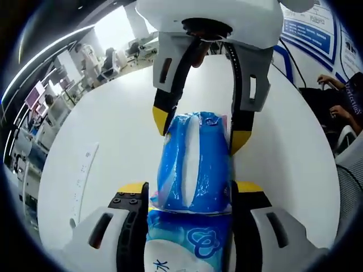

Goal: Operate the shoe box by opening the lid, removing the specified soft item, and placing it in the target area until the item is outside and the box remains undamaged.

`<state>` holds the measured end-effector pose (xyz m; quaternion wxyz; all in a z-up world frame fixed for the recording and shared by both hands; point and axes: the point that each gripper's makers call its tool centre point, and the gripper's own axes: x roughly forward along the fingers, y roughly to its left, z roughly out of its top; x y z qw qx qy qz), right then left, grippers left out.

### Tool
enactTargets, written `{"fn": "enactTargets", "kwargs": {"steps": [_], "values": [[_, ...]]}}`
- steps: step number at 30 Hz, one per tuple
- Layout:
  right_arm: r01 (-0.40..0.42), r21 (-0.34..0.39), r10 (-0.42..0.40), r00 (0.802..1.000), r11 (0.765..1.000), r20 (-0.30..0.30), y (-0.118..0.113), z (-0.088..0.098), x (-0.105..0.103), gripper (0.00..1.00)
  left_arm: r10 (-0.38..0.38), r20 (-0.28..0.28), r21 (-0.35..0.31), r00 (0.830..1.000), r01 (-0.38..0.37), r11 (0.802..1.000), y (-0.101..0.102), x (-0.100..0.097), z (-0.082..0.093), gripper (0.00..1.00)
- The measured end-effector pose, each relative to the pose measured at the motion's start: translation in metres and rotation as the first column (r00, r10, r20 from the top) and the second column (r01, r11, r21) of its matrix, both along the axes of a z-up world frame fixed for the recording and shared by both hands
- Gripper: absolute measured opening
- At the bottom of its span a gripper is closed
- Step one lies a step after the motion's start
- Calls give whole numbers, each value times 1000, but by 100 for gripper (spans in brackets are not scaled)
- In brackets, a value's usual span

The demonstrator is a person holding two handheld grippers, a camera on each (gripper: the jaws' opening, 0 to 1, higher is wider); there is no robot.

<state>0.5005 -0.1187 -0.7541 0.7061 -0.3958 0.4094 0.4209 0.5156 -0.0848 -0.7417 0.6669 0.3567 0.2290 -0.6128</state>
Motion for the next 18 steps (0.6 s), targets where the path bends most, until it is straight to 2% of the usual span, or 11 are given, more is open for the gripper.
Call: {"fn": "enactTargets", "kwargs": {"steps": [3,7,18], "values": [[16,11,-16,1000,1000,9,2,6,-1,56,0,35,3,999,0,1000,6,2,6,61],[7,-1,-7,1000,1000,14,6,8,-6,57,3,40,-1,999,-3,1000,13,-1,13,62],[62,46,-63,997,997,37,22,27,-14,56,45,49,-38,998,-43,998,35,2,40,62]]}}
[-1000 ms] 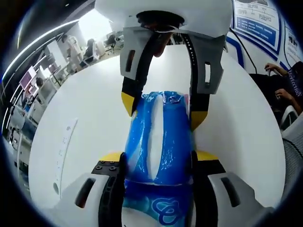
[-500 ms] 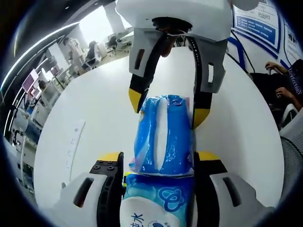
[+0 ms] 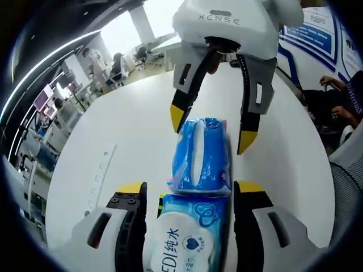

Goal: Operate the shoe box by opening the lid, removing the specified soft item, and placing it in the target area until the item is outside and the box remains undamaged.

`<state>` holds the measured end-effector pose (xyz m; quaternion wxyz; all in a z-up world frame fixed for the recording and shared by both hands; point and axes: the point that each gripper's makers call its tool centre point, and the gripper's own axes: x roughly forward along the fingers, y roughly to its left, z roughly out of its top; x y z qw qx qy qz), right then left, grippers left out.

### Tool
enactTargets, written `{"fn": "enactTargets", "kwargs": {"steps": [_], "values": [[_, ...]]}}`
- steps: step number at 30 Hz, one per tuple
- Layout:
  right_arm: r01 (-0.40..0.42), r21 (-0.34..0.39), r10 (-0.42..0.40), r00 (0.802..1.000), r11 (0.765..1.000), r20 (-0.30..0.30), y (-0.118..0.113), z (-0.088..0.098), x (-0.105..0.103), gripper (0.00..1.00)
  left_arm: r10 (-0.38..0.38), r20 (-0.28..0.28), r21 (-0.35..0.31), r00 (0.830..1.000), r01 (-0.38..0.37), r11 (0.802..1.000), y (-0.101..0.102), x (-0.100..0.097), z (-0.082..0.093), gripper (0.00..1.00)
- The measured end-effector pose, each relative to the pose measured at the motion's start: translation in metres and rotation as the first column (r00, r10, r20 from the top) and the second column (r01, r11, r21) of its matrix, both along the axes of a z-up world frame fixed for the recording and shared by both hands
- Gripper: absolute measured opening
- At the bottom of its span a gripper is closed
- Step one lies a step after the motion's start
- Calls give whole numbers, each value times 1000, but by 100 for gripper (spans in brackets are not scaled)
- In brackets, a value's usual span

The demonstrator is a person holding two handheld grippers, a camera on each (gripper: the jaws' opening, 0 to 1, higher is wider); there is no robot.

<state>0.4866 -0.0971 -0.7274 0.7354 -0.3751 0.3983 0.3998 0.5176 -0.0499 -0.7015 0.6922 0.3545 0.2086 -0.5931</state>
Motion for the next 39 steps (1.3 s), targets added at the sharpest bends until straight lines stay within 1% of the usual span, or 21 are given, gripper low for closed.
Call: {"fn": "enactTargets", "kwargs": {"steps": [5,8,12,14,17,19,23,24,25,29,31,32,34,35,36,37,39], "values": [[25,11,-25,1000,1000,6,2,6,-5,56,7,10,-1,1000,-7,1000,14,-1,7,62],[50,31,-51,999,998,14,4,12,-6,56,29,9,-10,1000,-29,1000,24,1,13,62],[87,82,-90,995,993,34,13,24,-6,55,47,18,-19,999,-47,999,37,5,19,62],[93,91,-98,994,991,47,14,24,-4,55,68,17,-27,998,-68,997,46,8,22,62],[114,116,-121,991,987,59,20,30,-4,55,104,7,-45,995,-104,994,60,9,28,62],[131,138,-142,987,982,69,25,35,-4,55,114,9,-50,993,-114,992,69,8,31,62],[174,198,-193,978,965,80,35,45,-4,55,139,18,-67,990,-138,988,85,8,40,62],[185,210,-205,976,960,79,38,47,-4,55,154,15,-81,988,-153,985,90,9,44,62],[202,238,-226,971,950,79,43,51,-3,55,171,1,-93,985,-170,981,93,10,46,62],[203,263,-234,968,943,93,55,60,-3,55,229,-53,-141,972,-234,962,108,15,55,62],[218,300,-256,962,929,95,63,66,-2,55,250,-60,-156,966,-256,954,118,15,62,62],[235,327,-278,956,915,90,67,69,-2,56,256,-63,-160,965,-263,951,122,16,63,62],[259,358,-305,949,897,78,75,72,-3,58,280,-74,-173,957,-289,942,132,16,66,62],[268,370,-316,946,889,74,78,74,-4,59,286,-77,-176,955,-295,939,134,16,67,62],[271,384,-322,944,883,74,81,75,-5,59,308,-93,-195,947,-321,927,140,16,70,62],[277,398,-330,941,874,69,84,75,-6,59,315,-101,-202,944,-330,922,145,16,72,62],[284,420,-341,938,862,63,90,73,-7,60,331,-93,-203,939,-343,917,155,15,74,62]]}}
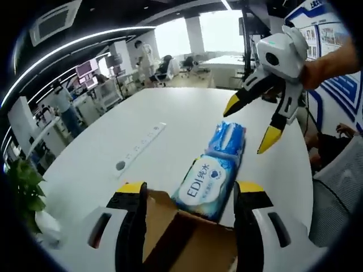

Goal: Operate the shoe box by opening the lid, removing the specified soft item, and placing it in the target area until the item is outside and the box remains undamaged.

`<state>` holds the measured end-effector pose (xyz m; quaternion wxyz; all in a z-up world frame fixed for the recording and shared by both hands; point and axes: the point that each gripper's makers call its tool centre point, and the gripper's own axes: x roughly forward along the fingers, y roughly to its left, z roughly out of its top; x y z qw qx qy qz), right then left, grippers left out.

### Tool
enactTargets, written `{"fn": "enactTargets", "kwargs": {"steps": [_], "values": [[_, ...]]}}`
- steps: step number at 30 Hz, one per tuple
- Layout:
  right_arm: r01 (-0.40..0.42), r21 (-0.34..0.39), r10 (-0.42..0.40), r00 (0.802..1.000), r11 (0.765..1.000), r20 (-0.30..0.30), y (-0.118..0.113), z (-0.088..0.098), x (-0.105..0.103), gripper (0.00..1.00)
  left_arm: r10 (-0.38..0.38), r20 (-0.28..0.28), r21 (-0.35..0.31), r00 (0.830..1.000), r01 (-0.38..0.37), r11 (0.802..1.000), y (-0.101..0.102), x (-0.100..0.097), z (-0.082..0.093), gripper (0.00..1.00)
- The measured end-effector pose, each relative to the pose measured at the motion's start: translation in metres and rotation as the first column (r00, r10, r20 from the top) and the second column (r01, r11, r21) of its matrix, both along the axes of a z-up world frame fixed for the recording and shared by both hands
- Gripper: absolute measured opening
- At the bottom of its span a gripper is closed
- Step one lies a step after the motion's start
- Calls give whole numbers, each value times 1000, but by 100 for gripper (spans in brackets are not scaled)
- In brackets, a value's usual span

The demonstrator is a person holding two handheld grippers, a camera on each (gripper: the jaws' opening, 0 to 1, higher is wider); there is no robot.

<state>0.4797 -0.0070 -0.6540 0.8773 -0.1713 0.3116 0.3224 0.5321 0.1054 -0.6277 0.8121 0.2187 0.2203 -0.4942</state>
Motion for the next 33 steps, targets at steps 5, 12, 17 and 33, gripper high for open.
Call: {"fn": "enactTargets", "kwargs": {"steps": [5,12,17,33], "values": [[16,29,-16,1000,999,-4,17,-3,-9,61,49,-19,-41,999,-50,998,20,-5,7,62],[65,117,-63,998,991,-20,37,-2,-19,62,100,-39,-63,994,-103,993,47,-10,6,62],[74,143,-72,997,987,-22,48,-1,-23,62,130,-59,-78,990,-134,988,63,-15,5,62],[41,187,-35,999,982,-37,93,-2,-35,63,219,-96,-132,971,-231,964,112,-26,3,63]]}}
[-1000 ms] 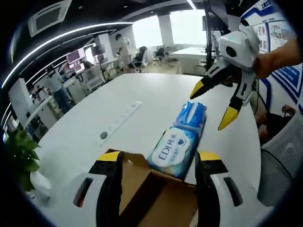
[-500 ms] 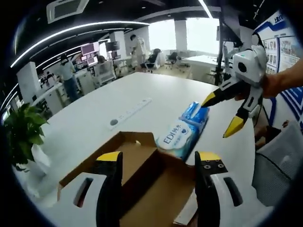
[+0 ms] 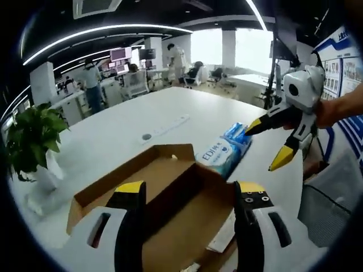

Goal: Operate the shoe box by opening the lid, removing the specified soft item, and placing it in the target area until the item is outside and the box remains undamaged.

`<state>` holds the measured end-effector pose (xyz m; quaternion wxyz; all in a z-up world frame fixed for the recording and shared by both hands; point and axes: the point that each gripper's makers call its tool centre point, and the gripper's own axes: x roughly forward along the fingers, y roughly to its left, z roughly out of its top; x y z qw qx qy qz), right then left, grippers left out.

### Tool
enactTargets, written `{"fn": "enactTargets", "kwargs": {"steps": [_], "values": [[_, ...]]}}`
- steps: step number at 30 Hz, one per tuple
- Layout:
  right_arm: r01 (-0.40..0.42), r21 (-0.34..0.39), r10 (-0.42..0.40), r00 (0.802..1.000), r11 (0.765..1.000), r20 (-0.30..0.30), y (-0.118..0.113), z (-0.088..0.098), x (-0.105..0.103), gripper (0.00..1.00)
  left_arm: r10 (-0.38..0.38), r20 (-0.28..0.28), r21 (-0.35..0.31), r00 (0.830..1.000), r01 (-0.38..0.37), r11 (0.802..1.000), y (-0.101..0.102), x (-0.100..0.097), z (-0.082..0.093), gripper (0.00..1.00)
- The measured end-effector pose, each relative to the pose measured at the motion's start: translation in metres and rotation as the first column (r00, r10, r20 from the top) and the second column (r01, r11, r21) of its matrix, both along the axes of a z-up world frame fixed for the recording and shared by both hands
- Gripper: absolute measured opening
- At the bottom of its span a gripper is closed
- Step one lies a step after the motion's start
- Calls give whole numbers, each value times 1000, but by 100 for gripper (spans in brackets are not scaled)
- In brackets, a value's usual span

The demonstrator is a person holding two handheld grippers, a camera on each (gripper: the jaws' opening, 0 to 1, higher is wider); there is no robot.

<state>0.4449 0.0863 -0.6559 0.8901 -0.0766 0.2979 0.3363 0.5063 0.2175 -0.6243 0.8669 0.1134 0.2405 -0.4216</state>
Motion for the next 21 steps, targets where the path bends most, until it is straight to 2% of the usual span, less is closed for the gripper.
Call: {"fn": "enactTargets", "kwargs": {"steps": [14,21], "values": [[-6,19,6,1000,1000,1,14,5,-3,63,75,6,-46,997,-74,996,34,0,12,64],[-8,25,9,1000,1000,-13,15,4,-11,63,81,15,-43,997,-80,996,46,-6,14,65]]}}
